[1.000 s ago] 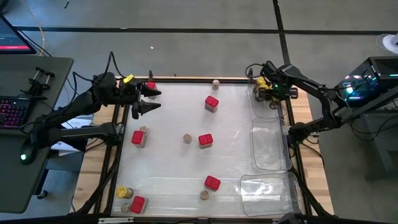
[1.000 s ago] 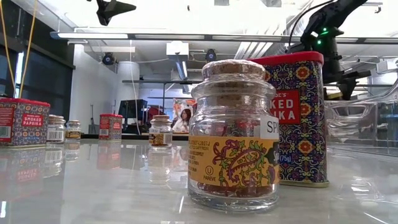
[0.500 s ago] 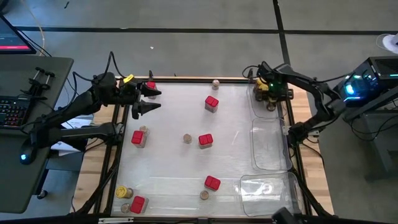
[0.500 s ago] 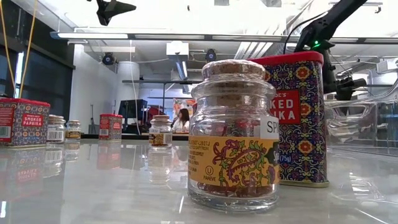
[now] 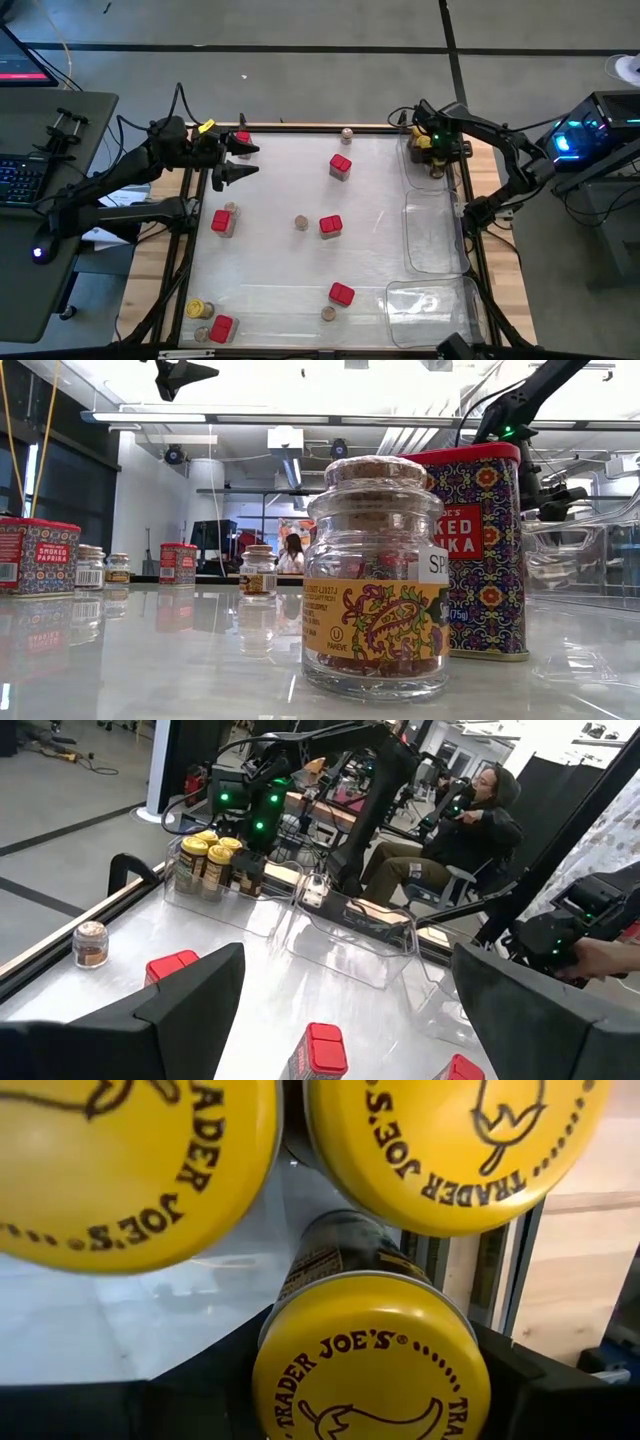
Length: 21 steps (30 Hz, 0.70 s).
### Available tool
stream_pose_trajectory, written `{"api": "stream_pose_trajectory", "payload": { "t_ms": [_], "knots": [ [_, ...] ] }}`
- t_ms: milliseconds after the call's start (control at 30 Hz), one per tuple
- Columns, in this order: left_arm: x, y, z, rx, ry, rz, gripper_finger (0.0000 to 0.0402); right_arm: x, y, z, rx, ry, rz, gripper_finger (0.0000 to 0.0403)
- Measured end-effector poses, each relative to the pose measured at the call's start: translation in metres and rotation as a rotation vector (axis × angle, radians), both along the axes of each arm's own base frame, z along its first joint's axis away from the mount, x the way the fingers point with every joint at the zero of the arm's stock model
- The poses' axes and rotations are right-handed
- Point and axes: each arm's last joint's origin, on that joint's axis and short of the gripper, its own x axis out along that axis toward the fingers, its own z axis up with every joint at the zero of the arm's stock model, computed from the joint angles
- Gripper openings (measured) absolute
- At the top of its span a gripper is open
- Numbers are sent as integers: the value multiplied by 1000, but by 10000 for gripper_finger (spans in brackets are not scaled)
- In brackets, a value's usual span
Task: Sort spices by type
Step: Put the yellow seasoning bottle into the top transparent bin
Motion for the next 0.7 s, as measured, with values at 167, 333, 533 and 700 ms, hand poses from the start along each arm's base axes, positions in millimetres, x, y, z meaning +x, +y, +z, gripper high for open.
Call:
{"api": "stream_pose_trajectory", "payload": {
  "t_ms": [167,333,533,700],
  "knots": [
    [0,0,0,0,0,0,343,1,1,0,18,-22,6,223],
    [0,0,0,0,0,0,343,2,0,-1,19,-43,0,241],
    [0,0,0,1,0,0,343,2,0,-1,20,-41,3,299],
    [0,0,0,17,1,-3,343,2,0,2,34,-57,9,312]
  ]
}}
